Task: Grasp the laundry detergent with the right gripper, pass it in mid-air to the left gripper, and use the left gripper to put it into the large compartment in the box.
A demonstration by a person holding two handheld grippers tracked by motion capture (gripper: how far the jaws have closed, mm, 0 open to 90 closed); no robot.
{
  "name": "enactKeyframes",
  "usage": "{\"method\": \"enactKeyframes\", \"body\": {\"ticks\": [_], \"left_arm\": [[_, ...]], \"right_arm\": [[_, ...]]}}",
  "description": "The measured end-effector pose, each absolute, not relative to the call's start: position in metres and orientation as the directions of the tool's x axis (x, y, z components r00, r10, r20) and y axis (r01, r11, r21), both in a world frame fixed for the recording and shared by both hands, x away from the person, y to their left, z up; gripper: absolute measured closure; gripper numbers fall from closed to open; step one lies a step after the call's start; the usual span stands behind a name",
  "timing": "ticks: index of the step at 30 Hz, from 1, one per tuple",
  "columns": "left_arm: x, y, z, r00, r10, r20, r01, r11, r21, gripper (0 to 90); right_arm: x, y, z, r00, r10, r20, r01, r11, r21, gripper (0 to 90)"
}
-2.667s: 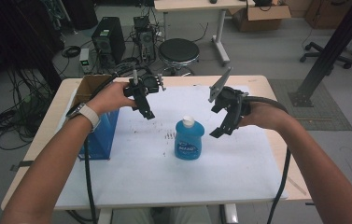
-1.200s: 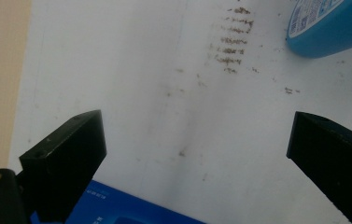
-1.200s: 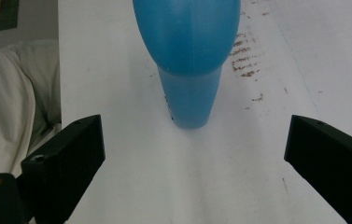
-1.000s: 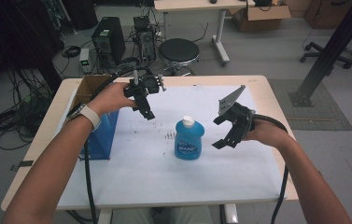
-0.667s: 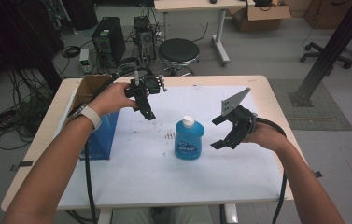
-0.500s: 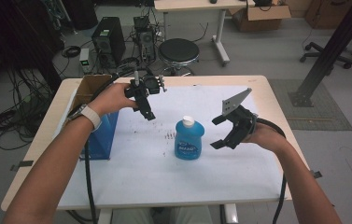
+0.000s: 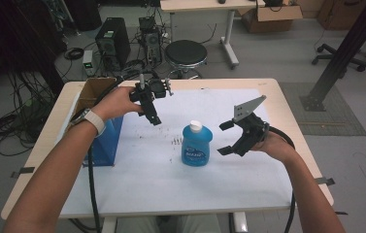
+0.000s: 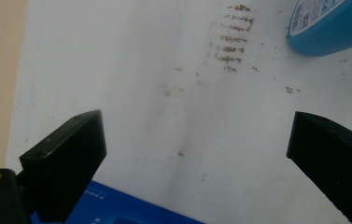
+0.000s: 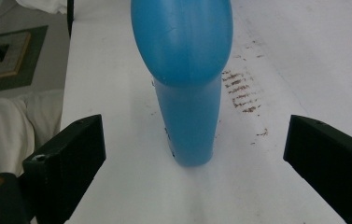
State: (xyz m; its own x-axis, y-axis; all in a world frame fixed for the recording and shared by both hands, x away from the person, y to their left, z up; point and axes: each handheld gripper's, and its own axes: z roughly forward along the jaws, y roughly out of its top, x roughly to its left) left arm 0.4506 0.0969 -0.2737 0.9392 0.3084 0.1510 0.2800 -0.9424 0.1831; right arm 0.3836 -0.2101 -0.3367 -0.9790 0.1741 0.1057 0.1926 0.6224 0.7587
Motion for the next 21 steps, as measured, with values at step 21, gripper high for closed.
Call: {"method": "enactKeyframes", "body": {"ticks": [21], "left_arm": [[0.45,0.096,-0.274,0.939,0.309,0.153,0.281,-0.943,0.178,5.3]], "right_arm": [[0.382,-0.219,-0.351,-0.975,0.188,0.122,0.207,0.552,0.808,5.4]]}}
